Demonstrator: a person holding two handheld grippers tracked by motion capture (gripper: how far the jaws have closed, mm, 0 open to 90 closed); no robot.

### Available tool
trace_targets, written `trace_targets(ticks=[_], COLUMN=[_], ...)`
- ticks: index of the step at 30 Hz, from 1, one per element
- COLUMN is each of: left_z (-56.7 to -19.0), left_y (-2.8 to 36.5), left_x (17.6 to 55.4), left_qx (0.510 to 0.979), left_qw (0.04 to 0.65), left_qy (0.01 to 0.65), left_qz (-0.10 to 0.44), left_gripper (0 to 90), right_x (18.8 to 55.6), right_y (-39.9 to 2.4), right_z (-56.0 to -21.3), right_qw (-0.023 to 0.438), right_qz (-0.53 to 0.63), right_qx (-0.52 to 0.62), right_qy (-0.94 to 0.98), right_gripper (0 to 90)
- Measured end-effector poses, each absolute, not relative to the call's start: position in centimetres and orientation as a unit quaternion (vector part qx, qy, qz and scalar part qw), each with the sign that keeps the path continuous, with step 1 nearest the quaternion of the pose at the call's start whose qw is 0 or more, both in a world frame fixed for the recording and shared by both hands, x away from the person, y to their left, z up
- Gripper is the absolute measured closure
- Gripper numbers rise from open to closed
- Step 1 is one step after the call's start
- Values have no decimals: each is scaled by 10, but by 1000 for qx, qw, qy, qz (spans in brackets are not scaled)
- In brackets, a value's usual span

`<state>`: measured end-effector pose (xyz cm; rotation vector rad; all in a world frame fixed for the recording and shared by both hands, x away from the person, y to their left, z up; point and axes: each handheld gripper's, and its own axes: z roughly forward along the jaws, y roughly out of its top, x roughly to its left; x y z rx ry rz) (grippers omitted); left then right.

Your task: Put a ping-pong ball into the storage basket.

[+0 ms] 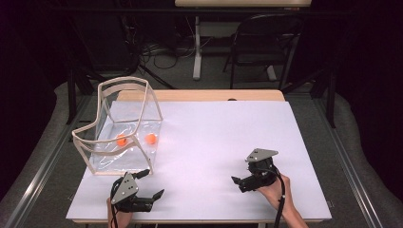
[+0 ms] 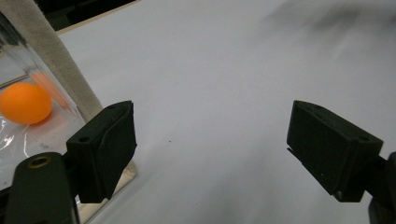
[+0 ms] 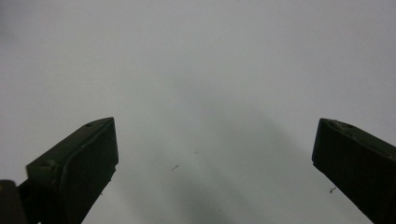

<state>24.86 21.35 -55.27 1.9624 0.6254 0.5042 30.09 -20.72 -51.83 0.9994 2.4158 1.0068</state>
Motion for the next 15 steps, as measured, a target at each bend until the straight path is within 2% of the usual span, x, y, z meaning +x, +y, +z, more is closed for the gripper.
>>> trace_targets(ticks=[15], left_z=[-553], left_y=[214], left_x=[249], left_qx=[809], left_qw=[486], left_qy=[258], left_qz=[207], left_gripper=[158], right_x=[280], right_y=[-225], right_z=[-532], right_qw=[202], right_qz=[368], right_qx=[374], right_qy=[827], right_gripper=[1])
